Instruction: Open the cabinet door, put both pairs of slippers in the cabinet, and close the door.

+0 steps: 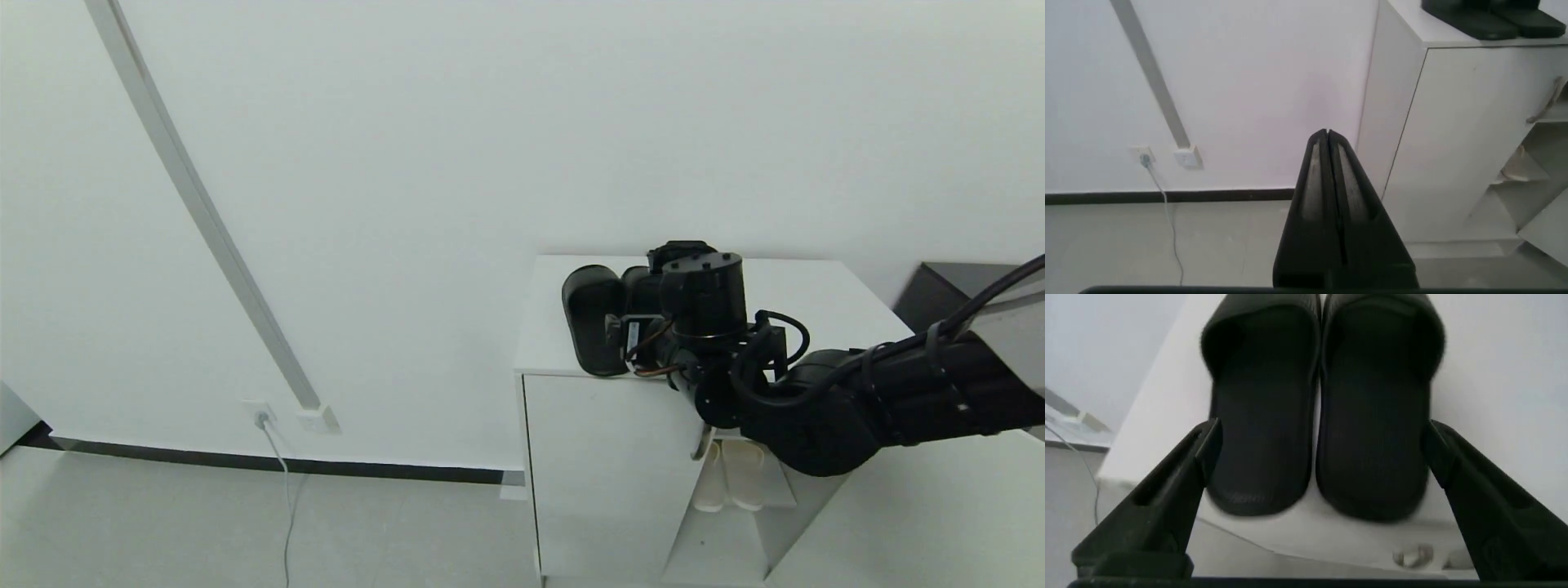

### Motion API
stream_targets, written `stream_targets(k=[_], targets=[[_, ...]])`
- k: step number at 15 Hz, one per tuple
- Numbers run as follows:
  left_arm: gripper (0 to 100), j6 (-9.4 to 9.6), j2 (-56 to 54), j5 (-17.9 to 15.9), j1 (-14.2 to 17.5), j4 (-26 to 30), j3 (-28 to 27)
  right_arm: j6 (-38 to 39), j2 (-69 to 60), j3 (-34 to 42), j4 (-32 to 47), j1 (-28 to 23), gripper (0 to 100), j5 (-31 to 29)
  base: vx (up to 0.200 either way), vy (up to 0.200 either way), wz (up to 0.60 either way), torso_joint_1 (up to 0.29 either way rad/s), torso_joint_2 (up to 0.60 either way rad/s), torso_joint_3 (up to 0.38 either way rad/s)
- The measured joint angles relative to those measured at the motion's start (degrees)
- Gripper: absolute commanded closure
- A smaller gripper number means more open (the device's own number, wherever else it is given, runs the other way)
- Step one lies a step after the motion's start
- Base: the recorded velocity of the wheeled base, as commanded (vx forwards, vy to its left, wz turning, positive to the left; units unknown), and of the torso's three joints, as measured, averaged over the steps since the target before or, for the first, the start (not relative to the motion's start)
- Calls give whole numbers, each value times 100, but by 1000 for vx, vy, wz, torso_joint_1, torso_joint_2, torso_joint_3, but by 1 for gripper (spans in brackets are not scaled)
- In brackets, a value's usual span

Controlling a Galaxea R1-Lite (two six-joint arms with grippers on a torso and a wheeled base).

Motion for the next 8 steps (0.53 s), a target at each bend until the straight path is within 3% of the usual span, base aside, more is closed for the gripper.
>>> stream_targets(k=[3, 8], targets=[[100, -11, 0, 0, -1, 0, 0, -2, 217, 37, -155, -5, 0, 9, 200, 0, 0, 5, 7, 2], [100, -16, 0, -2, 0, -9, 0, -44, 853, -480, -357, -232, 0, 46, 0, 0, 0, 0, 0, 0]])
